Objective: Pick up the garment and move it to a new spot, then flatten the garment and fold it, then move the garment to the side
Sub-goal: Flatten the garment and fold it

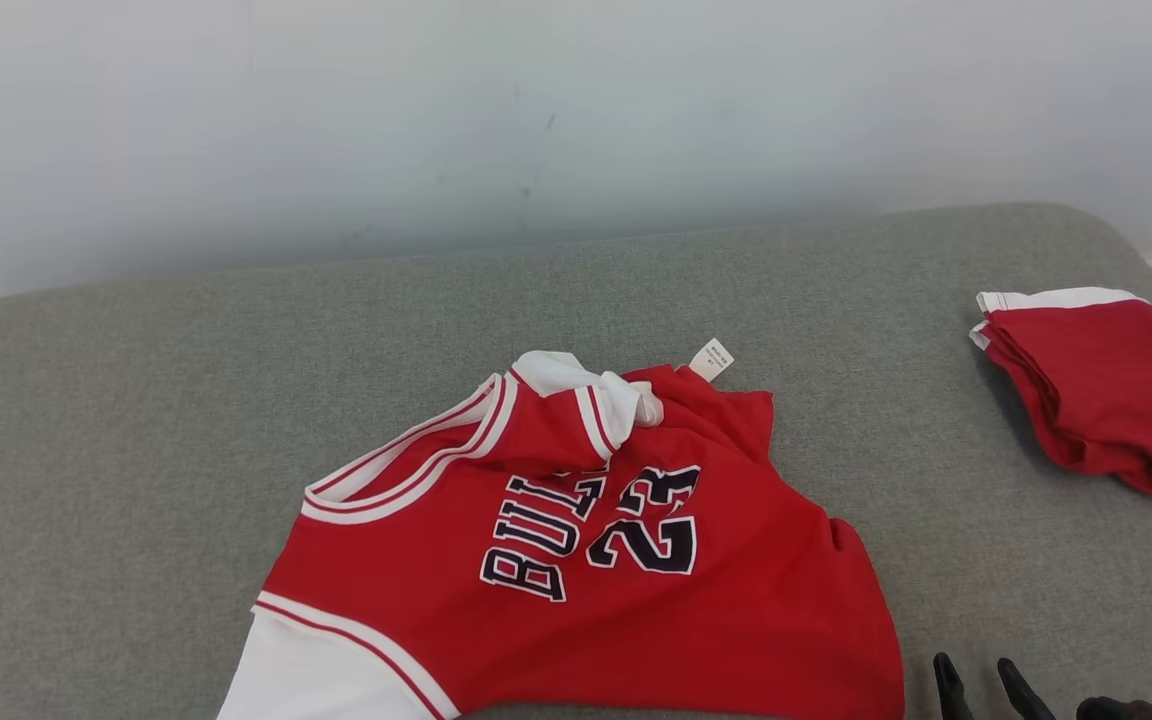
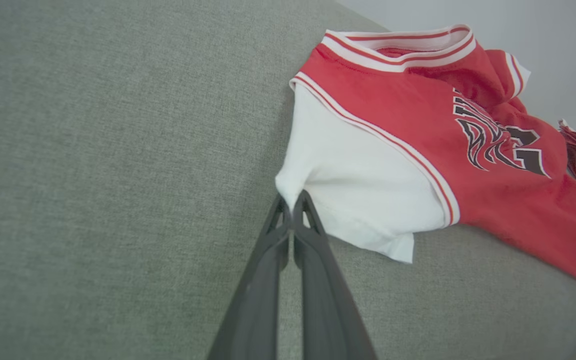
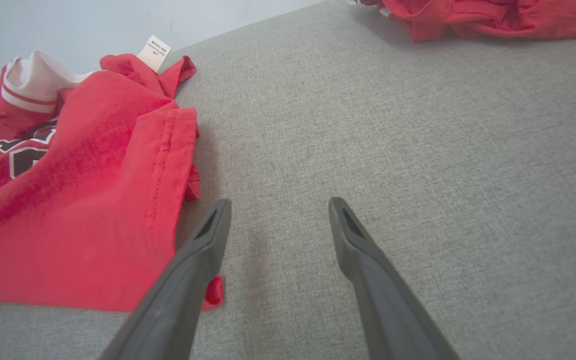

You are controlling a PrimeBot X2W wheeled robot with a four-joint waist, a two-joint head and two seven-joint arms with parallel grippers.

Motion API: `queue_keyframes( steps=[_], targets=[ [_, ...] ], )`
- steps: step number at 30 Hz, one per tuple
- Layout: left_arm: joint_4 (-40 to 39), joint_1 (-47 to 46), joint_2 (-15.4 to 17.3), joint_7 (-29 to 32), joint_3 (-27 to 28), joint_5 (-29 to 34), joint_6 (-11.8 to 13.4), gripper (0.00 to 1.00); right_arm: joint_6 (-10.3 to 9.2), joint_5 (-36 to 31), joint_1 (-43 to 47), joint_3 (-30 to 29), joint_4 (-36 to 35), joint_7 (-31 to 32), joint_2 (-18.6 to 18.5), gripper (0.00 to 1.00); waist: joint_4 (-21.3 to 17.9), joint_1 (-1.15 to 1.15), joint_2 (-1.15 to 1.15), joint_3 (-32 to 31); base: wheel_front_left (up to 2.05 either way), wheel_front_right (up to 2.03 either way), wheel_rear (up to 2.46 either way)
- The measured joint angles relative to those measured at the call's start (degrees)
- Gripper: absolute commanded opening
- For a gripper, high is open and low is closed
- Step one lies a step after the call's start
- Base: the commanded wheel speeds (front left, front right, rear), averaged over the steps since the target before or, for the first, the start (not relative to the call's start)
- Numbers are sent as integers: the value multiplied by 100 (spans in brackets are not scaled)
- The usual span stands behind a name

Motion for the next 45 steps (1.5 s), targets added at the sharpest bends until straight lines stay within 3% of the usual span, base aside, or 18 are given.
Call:
queue_keyframes(
  steps=[7,8,9,10,11,26,29,39,40,41,42,44,45],
  targets=[
    [-112,220,-67,-114,1,7,178,0,0,-53,82,-67,-40,0,65,100,4,0,0,-58,0,0,0],
    [-100,220,-86,-157,5,21,204,26,0,-54,83,-64,-43,0,66,100,-3,0,0,-69,0,0,0],
    [-86,220,-103,-175,5,38,238,42,0,-56,83,-59,-49,0,66,100,-11,0,0,-77,0,0,0],
    [-75,220,-120,-203,7,52,244,80,0,-64,83,-52,-59,0,66,100,-21,0,0,-87,0,0,0],
    [-65,220,-137,-223,9,60,263,100,0,-71,86,-49,-81,0,66,100,-34,0,0,-96,0,0,0],
    [81,193,-145,-431,-66,514,370,100,0,-265,617,219,-1274,0,-221,100,-161,0,1,-165,0,0,0],
    [233,192,-56,-382,-213,769,503,100,0,-304,681,233,-1345,0,-247,100,-189,0,1,-166,0,0,0],
    [869,-31,-193,-149,-476,1123,955,100,0,-348,744,374,-1369,0,-235,100,-314,0,0,-122,0,0,0],
    [936,-53,-220,-147,-475,1114,956,95,0,-347,749,390,-1363,0,-238,100,-324,0,0,-121,0,0,0],
    [991,-66,-247,-108,-495,1095,953,68,0,-345,749,394,-1363,0,-247,100,-333,0,1,-120,0,0,0],
    [1036,-78,-274,-86,-515,1085,947,48,0,-338,749,399,-1362,0,-264,100,-341,0,0,-120,0,0,0],
    [1110,-130,-294,-35,-526,1048,920,35,0,-314,749,399,-1362,0,-287,100,-352,0,0,-112,0,0,0],
    [1122,-146,-300,-36,-525,1022,893,35,0,-312,750,394,-1362,0,-293,100,-354,0,0,-107,0,0,0]
  ],
)
